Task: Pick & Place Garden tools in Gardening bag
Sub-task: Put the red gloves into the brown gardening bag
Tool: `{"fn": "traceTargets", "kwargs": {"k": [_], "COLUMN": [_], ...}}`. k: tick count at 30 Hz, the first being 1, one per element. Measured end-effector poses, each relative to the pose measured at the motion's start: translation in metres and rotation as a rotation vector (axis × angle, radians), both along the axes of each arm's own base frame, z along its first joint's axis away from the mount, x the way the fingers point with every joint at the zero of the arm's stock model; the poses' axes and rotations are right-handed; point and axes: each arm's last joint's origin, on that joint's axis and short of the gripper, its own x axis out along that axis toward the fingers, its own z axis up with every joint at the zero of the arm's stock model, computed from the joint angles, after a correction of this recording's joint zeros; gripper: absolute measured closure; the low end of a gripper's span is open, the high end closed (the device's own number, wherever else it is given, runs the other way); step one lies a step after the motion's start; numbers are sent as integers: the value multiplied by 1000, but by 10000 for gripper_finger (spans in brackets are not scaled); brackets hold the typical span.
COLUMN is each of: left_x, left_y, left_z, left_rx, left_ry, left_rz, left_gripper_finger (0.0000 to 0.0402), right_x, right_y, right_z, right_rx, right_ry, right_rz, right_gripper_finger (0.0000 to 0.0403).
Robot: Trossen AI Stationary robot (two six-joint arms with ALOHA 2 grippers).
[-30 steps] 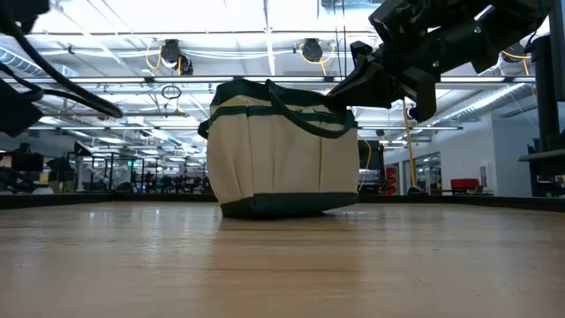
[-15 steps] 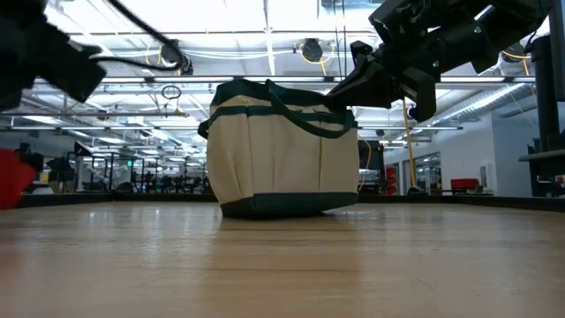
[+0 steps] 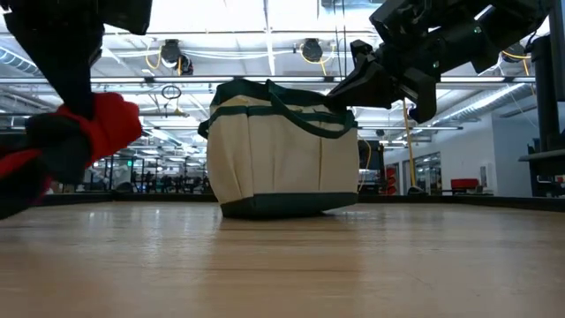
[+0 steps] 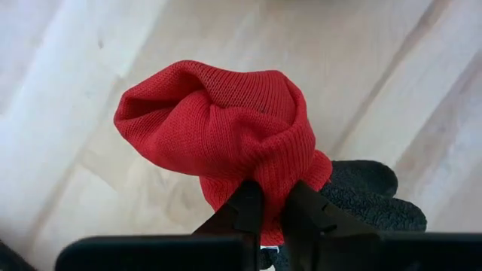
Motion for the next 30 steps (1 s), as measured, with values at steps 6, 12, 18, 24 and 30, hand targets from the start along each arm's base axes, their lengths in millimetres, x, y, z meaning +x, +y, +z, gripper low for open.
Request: {"fn": "traceTargets", "kwargs": {"k": [6, 12, 18, 24, 30], "left_x": [1, 2, 2, 3, 3], "left_y": [2, 3, 4, 5, 4], "left_z": [1, 1, 2, 4, 6], "left_rx": [66, 118, 177, 277, 382], "left_ry": [-36, -66, -101, -139, -171], "left_rz": [-4, -3, -4, -47, -99], "left_gripper_finger": [372, 371, 371, 371, 371], "right_x": [0, 0, -2, -6, -8], "right_y": [0, 0, 0, 0, 1], "right_z": [0, 0, 0, 6, 7], "right_rx": [-19, -22, -24, 126, 285], "right_ry": [-1, 4, 17, 0, -3], "right_rz": [7, 7, 7, -46, -100], "right_gripper_finger": [381, 333, 279, 259, 264]}}
